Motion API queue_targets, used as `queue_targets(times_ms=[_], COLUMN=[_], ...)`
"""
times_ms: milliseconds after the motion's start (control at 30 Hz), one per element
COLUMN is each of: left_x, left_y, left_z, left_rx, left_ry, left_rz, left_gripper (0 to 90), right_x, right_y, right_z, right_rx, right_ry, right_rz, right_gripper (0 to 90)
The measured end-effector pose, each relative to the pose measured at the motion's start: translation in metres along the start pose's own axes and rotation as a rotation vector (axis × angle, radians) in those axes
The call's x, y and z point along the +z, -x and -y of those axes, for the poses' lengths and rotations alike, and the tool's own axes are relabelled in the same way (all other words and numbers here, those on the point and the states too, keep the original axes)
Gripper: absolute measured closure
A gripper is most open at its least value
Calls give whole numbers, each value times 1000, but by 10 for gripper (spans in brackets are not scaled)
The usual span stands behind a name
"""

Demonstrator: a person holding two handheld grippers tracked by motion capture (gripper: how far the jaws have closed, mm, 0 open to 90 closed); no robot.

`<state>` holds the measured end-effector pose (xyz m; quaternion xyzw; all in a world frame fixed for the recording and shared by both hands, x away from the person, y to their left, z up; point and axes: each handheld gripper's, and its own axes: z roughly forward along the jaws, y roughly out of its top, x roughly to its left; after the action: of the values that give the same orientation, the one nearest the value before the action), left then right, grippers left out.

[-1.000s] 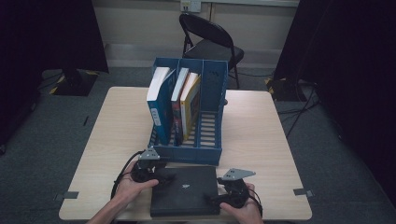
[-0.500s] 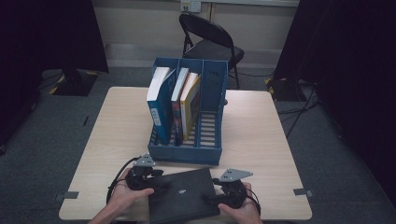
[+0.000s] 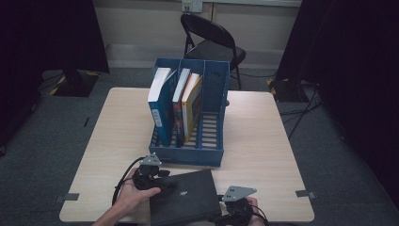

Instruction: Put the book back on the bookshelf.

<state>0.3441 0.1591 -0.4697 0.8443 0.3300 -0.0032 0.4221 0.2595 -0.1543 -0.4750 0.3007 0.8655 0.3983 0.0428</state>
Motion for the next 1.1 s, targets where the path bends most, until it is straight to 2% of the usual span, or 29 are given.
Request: queue_targets(times_ms=[133, 333, 500, 533, 733, 800, 833, 867, 933, 1033, 1100], left_x=[-1, -10, -17, -19, -30, -34, -36, -38, -39, -41, -39], left_y=[1, 0, 6, 7, 15, 16, 16, 17, 17, 13, 12], left_z=[0, 6, 13, 14, 23, 29, 30, 31, 33, 34, 32], left_rx=[8, -6, -14, -6, -9, -34, -51, -41, -47, -70, -68], left_ry=[0, -14, -25, -44, -86, -78, -95, -100, -107, -99, -93], left_rz=[-5, -5, -23, -13, 7, 16, 27, 21, 29, 44, 34], left_gripper=[415, 424, 416, 399, 392, 410, 411, 414, 409, 429, 430], right_x=[0, 1, 1, 1, 0, 0, 1, 2, 3, 5, 7], right_y=[1, 7, 11, 12, 17, 18, 19, 20, 21, 23, 25], right_z=[-1, -3, -5, -5, -7, -7, -8, -9, -11, -14, -17], right_rx=[1, 0, -7, -13, -7, -6, -3, -6, -19, -24, -15], right_ry=[0, 12, 16, 18, 25, 31, 32, 34, 31, 40, 38], right_rz=[-4, -13, -3, -1, 6, 14, 13, 12, 15, 47, 53], right_gripper=[223, 276, 314, 323, 377, 393, 398, 401, 403, 407, 409])
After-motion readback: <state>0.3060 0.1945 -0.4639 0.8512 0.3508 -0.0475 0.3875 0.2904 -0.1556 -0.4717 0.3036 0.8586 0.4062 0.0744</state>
